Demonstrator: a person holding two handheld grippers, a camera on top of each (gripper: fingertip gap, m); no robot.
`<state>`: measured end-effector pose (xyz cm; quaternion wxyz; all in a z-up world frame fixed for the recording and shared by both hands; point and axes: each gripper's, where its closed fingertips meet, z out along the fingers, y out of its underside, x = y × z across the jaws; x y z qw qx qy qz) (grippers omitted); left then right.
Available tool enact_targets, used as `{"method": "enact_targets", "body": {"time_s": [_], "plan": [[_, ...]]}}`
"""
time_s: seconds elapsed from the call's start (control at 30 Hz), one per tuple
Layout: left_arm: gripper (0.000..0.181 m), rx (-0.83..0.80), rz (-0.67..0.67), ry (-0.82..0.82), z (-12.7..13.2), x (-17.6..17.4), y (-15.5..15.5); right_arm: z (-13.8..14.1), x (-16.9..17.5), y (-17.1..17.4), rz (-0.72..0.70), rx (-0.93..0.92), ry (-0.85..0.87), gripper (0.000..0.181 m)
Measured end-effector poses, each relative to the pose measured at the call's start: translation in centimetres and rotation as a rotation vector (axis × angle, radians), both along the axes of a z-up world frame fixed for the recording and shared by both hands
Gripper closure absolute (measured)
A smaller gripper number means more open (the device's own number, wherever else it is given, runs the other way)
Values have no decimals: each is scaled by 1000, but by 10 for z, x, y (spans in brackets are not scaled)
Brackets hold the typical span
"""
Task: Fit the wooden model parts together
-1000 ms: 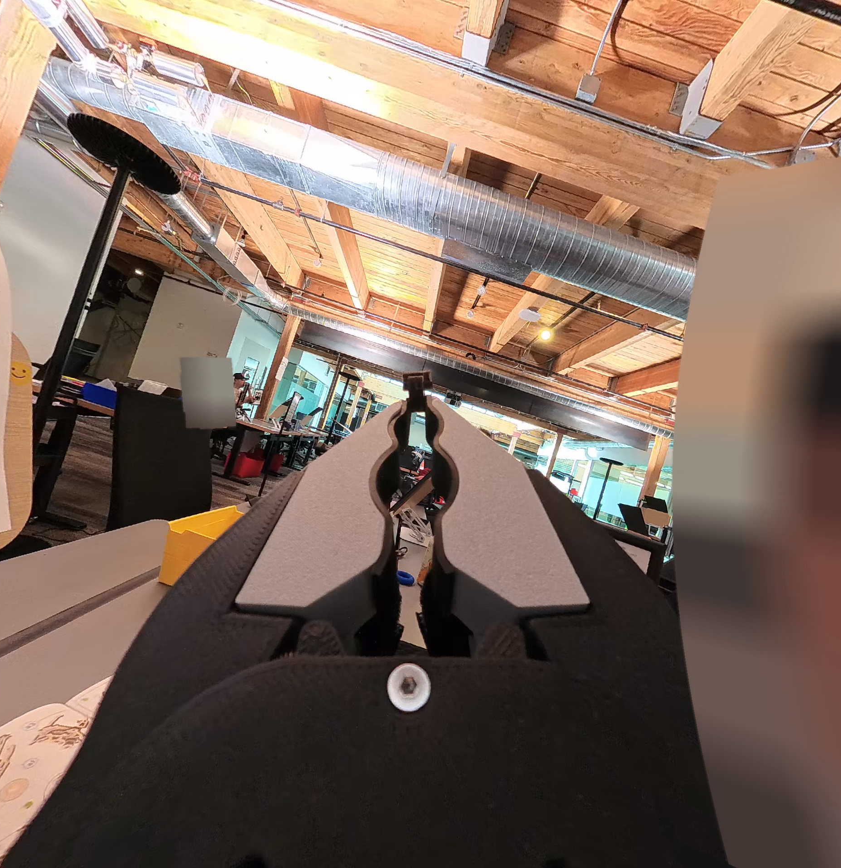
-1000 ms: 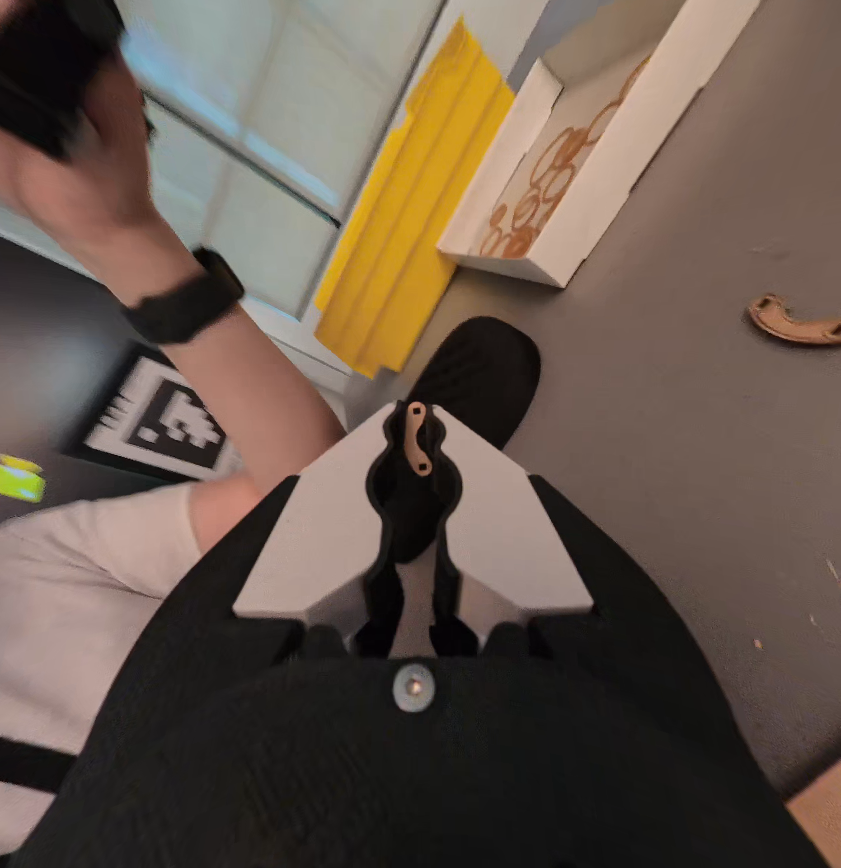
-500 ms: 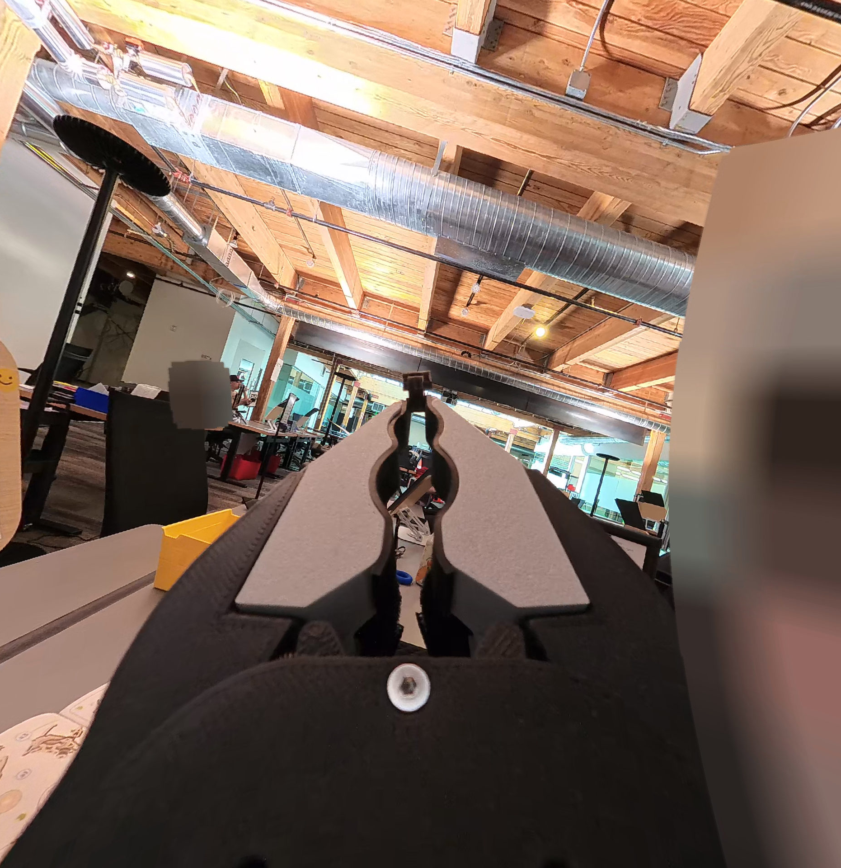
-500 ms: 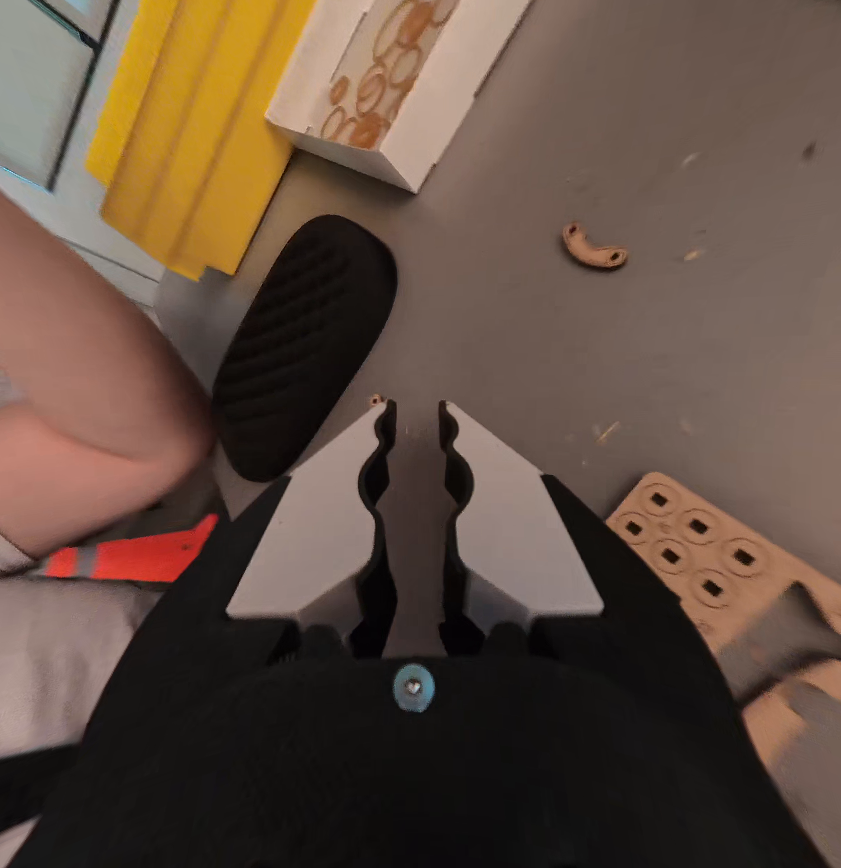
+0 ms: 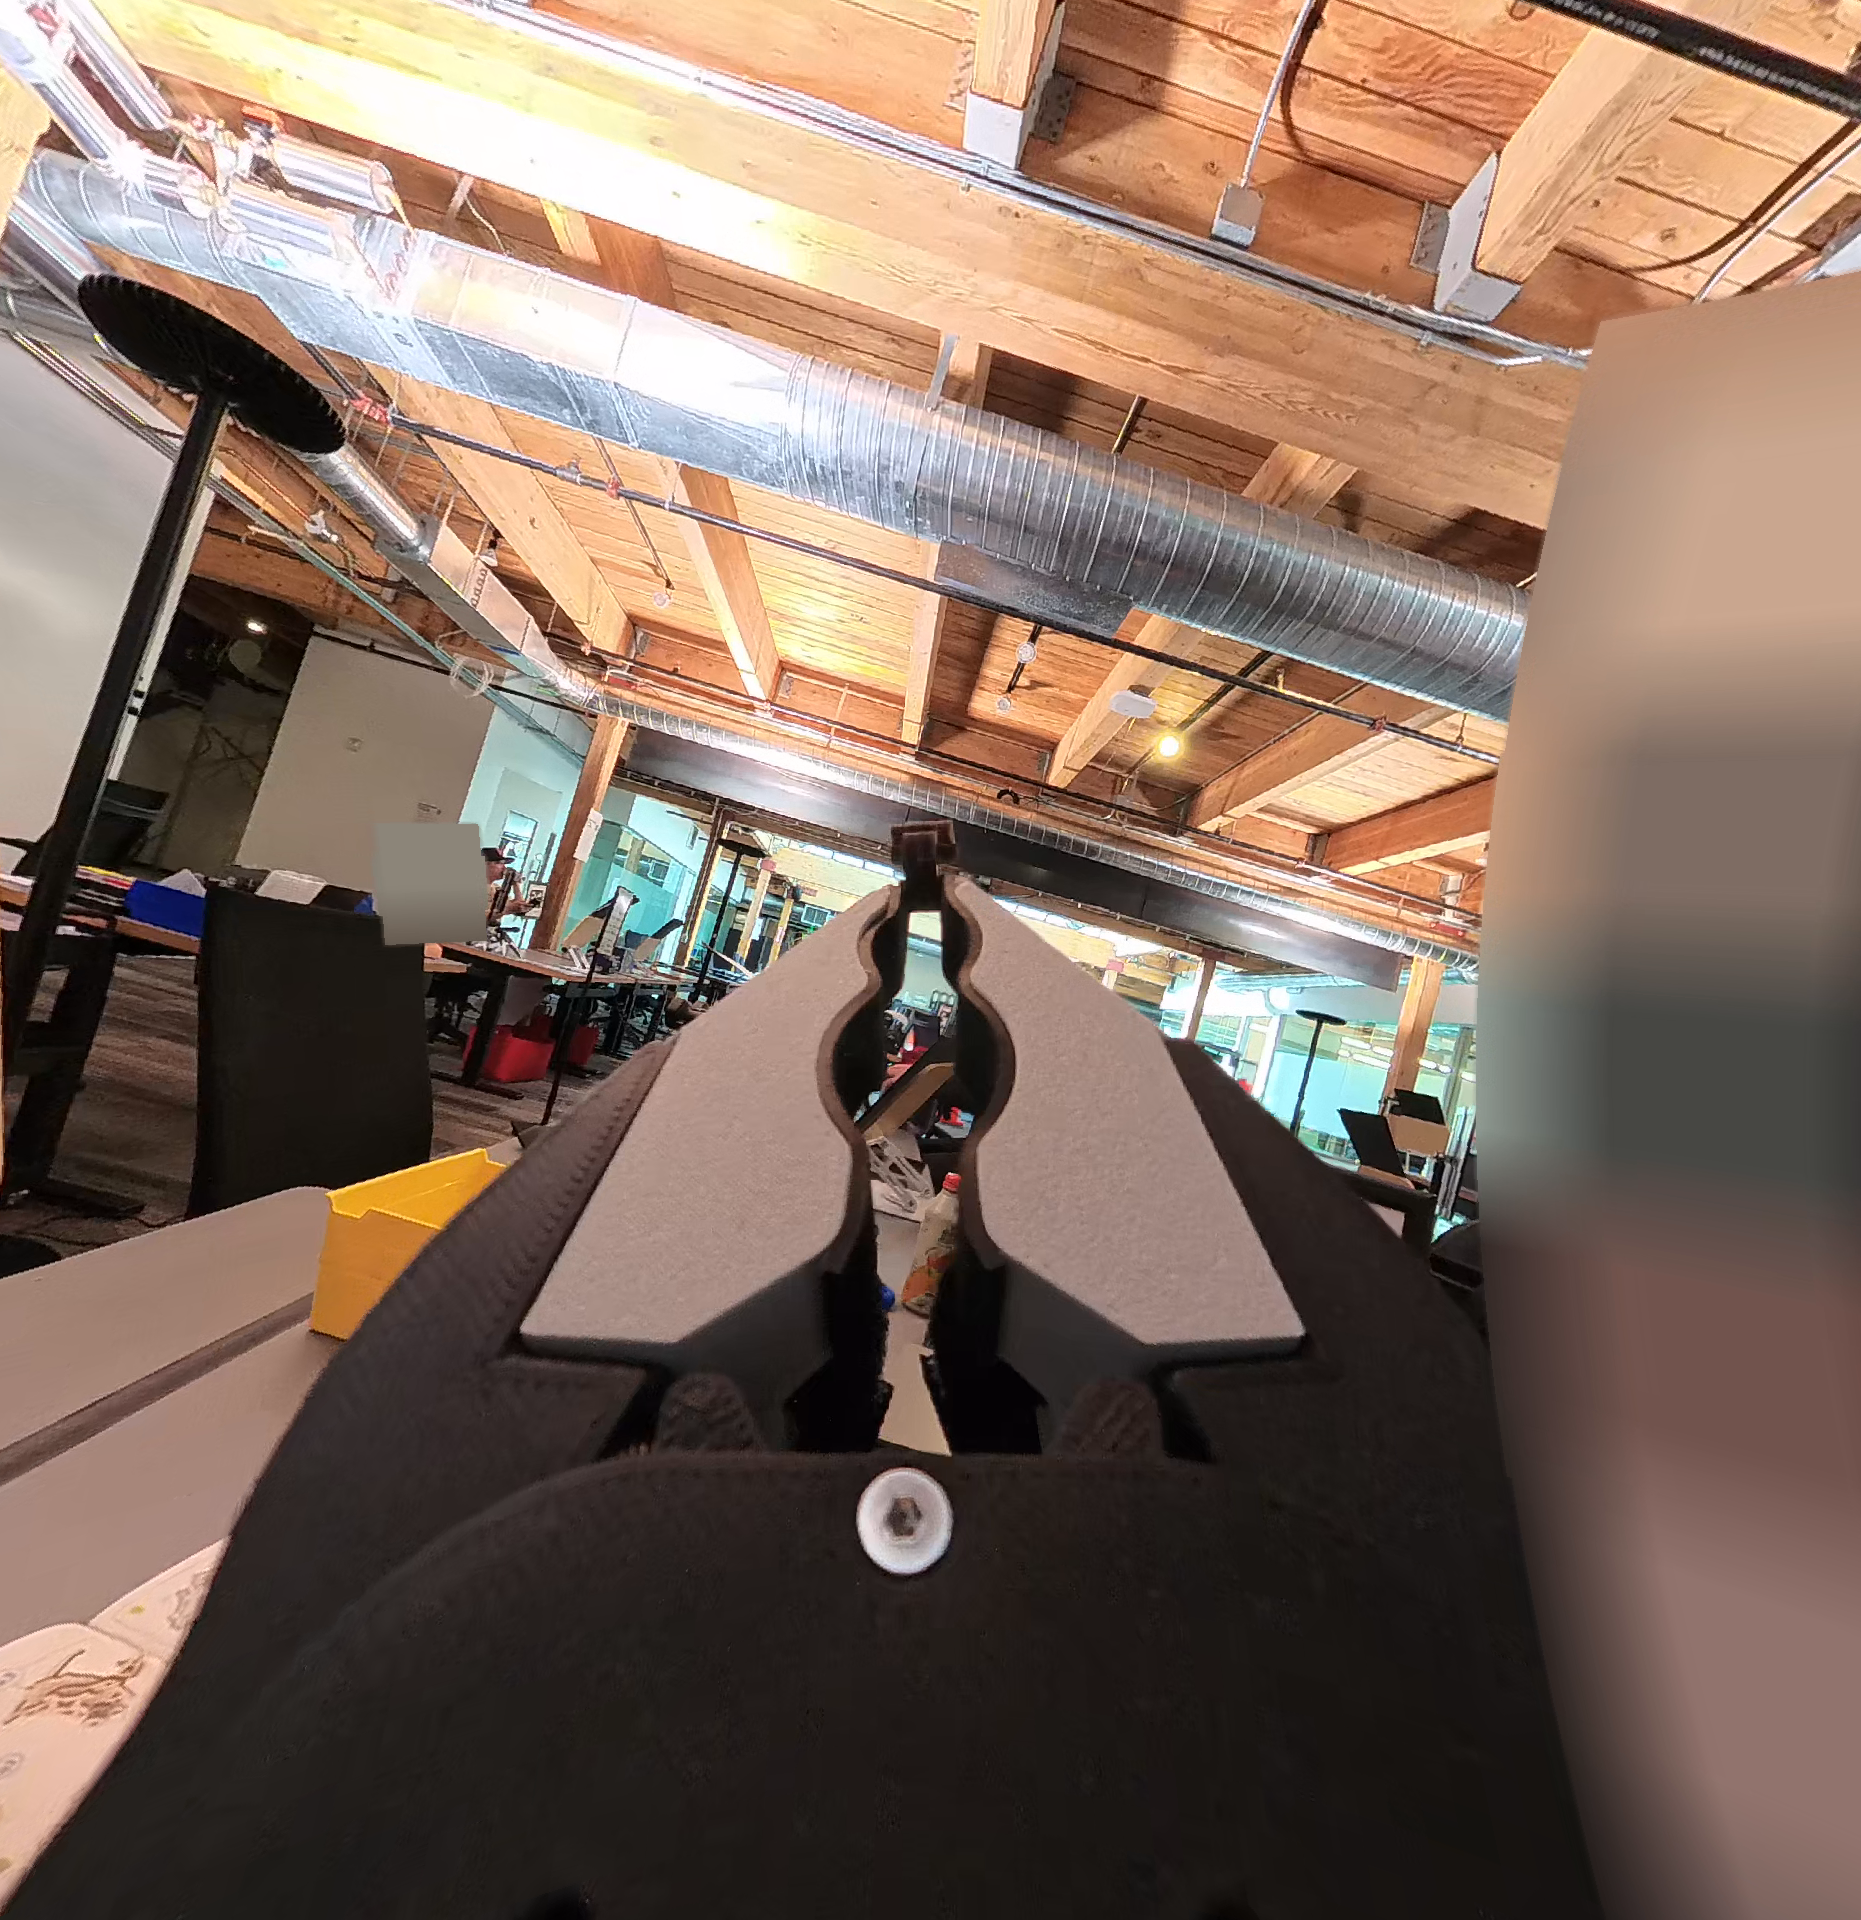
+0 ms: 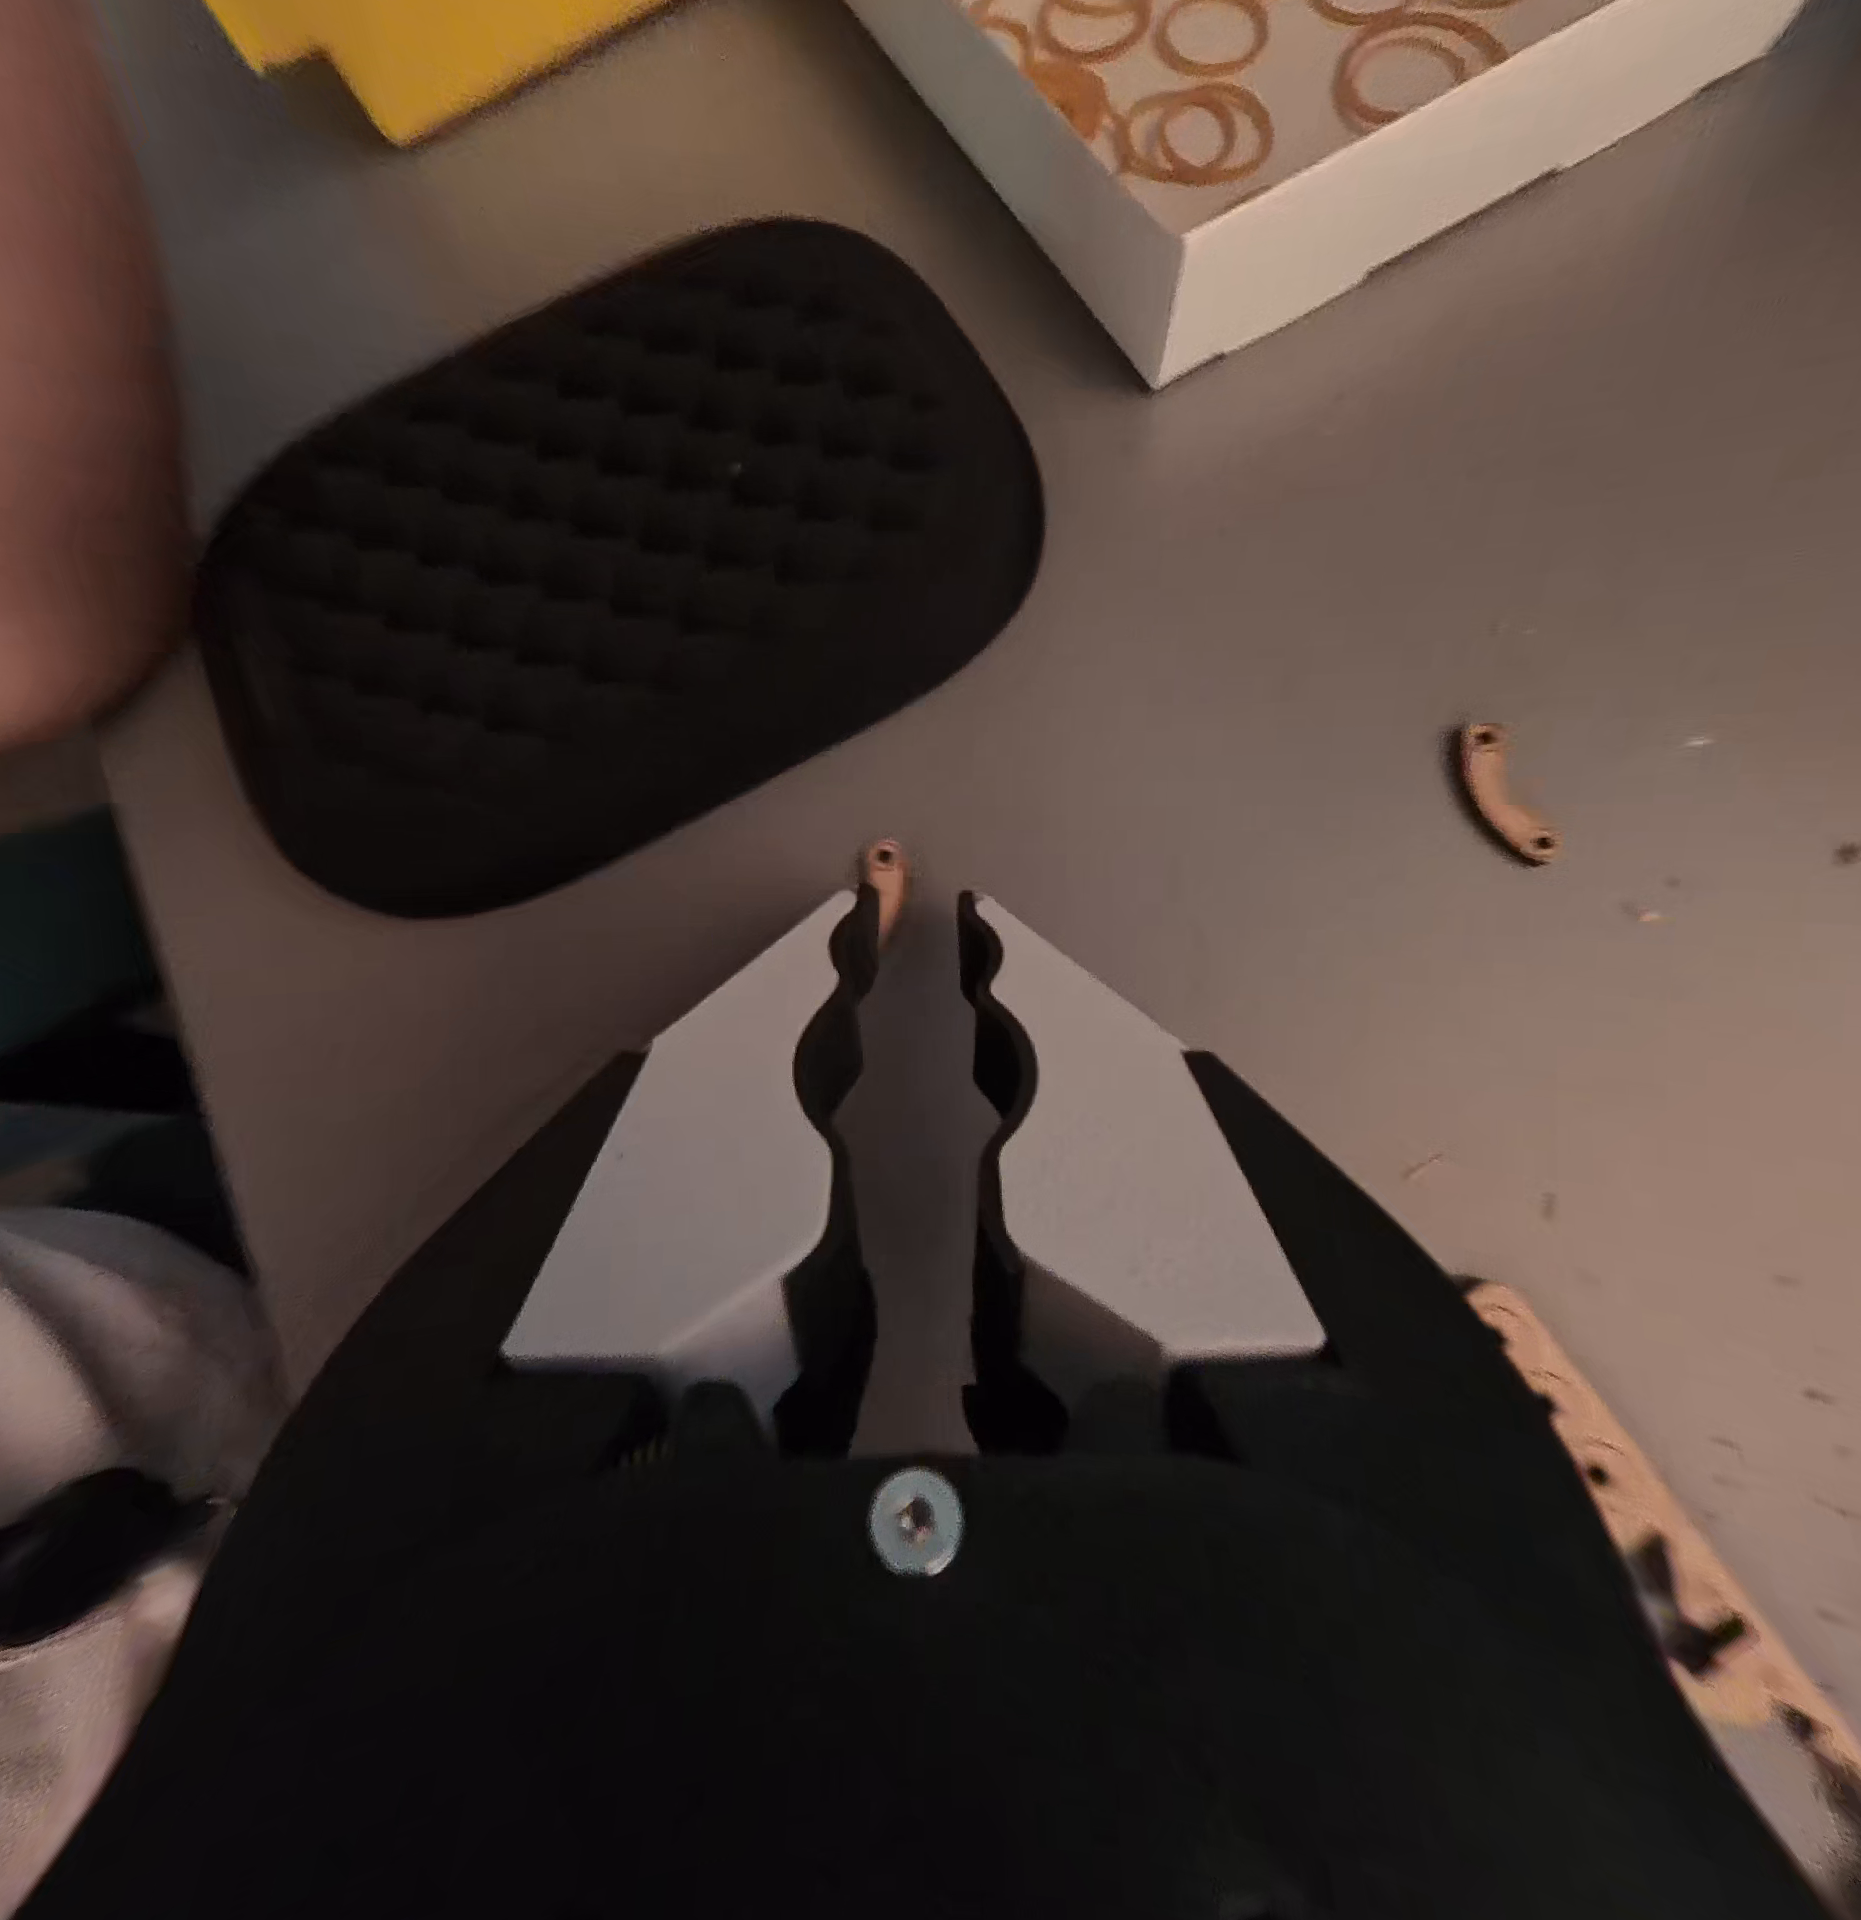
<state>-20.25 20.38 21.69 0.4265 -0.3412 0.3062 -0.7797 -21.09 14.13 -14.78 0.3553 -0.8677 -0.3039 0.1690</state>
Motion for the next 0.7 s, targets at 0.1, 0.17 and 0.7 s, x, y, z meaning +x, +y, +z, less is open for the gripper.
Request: {"method": "enact_targets", "body": {"time_s": [0.1,0.17,0.7], "plan": [[179,-12,-9,-1,-1,0,1,-9,5,-7,21,-62,-68,176],[179,-8,-9,-4,0,0,-1,-8,-5,-16,46,-124,8,176],[178,8,-10,-17,5,-5,-6,-10,-8,-15,195,-16,-169,181]]}}
